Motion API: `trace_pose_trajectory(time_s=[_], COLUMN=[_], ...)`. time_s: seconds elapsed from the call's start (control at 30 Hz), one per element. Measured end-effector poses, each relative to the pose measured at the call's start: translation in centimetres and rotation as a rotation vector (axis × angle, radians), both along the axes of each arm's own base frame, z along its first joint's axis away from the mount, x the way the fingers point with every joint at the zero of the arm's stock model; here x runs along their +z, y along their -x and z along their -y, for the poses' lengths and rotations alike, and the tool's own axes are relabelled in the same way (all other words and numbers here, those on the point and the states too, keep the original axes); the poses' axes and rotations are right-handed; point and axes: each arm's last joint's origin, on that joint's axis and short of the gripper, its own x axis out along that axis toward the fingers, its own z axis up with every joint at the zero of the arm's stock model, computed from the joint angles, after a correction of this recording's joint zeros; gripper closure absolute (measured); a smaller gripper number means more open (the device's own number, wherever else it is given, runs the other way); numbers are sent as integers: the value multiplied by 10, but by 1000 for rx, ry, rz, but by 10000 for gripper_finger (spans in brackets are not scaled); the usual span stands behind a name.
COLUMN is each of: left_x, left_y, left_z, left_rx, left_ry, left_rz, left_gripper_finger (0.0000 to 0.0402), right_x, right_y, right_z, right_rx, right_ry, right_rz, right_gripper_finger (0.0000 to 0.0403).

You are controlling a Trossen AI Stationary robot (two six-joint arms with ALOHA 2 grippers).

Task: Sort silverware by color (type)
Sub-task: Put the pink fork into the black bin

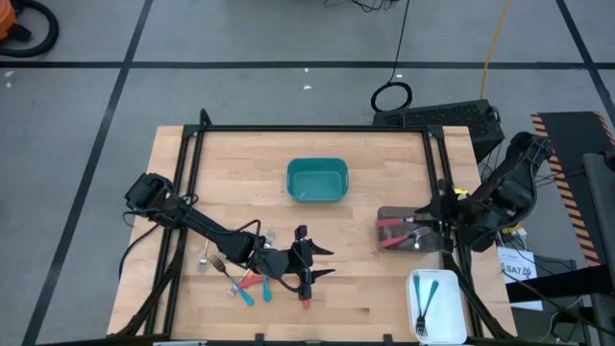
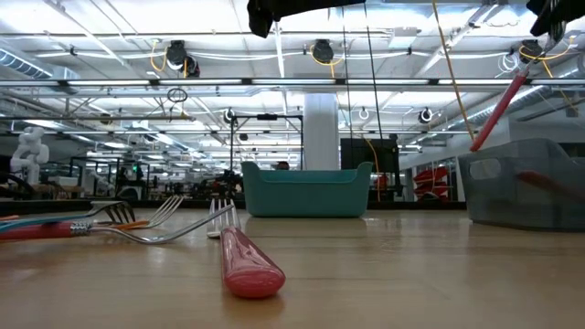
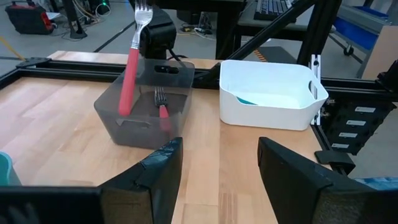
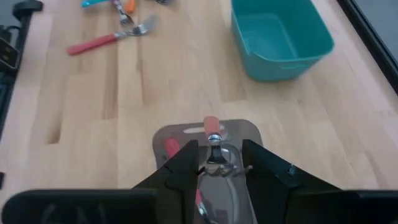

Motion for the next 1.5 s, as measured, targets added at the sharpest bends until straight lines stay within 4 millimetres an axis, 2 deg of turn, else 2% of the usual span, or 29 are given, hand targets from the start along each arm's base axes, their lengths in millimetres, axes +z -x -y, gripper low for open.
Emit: trace_pose_trajectory(time_s=[0.53, 0.87, 1.23, 1.5], left_x=[-1, -1, -1, -1], left_y=[0, 0, 0, 0], left_z=[0, 0, 0, 0], left_rx=[3, 6, 6, 7], left_ry=[6, 15, 16, 18], left_rz=[-7, -13, -13, -13], left_gripper_finger=[195, 195, 195, 195], right_x=[-3, -1, 30, 13], right_y=[4, 8, 14, 19], right_z=[0, 5, 13, 16], right_rx=[22, 34, 39, -26], right_ry=[-56, -76, -111, -93], right_rz=[-102, -83, 0, -127], right_gripper_finger=[298, 298, 299, 299])
